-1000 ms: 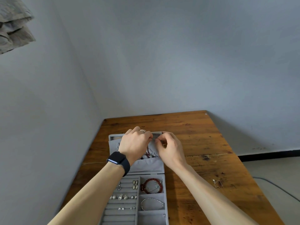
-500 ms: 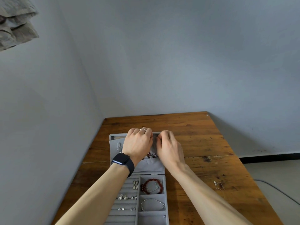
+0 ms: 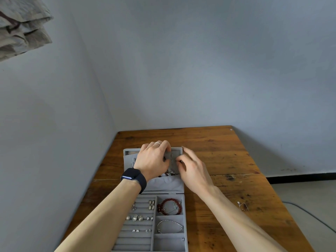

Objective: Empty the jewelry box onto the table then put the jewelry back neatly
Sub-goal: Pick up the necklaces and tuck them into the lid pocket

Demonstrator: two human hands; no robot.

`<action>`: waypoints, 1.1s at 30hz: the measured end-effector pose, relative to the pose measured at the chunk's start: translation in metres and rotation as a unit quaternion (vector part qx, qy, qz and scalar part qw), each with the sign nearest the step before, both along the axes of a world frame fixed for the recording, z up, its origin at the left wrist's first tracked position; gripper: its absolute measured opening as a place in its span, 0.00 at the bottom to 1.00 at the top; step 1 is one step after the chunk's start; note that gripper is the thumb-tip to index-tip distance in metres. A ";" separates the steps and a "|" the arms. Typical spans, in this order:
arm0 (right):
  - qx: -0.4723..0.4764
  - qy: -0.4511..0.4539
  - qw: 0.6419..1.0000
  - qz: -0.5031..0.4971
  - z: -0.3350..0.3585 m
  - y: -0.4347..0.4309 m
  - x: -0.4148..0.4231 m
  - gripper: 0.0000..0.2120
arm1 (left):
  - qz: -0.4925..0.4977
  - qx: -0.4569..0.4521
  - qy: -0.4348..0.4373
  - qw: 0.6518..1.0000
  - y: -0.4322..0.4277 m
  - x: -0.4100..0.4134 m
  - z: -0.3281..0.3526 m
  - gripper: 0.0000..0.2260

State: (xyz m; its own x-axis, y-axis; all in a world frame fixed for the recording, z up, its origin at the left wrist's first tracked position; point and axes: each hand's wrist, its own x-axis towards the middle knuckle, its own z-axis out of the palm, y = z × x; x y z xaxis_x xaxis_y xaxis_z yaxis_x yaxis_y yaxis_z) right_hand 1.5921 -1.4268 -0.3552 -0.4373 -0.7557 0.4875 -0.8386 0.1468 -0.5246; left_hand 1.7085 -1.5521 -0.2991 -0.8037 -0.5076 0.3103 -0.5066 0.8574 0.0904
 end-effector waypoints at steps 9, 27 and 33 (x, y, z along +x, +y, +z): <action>-0.019 -0.267 0.963 -0.046 -0.009 -0.003 0.007 0.22 | 0.024 -0.041 -0.033 0.998 0.000 -0.003 -0.003 0.21; 0.016 -0.151 0.988 -0.033 -0.008 0.028 0.013 0.22 | 0.011 -0.016 -0.025 1.000 0.019 0.010 0.000 0.25; 0.003 -0.081 0.994 -0.078 -0.002 0.106 0.020 0.18 | 0.006 -0.002 0.002 1.000 0.061 0.041 0.002 0.27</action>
State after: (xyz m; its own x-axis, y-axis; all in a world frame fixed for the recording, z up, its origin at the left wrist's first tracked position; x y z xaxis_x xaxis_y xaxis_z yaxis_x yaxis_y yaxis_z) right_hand 1.6125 -1.3205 -0.3570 -0.6210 -0.6753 0.3978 -0.7106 0.2709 -0.6494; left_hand 1.7495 -1.4914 -0.2967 -0.7963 -0.5162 0.3153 -0.5166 0.8516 0.0894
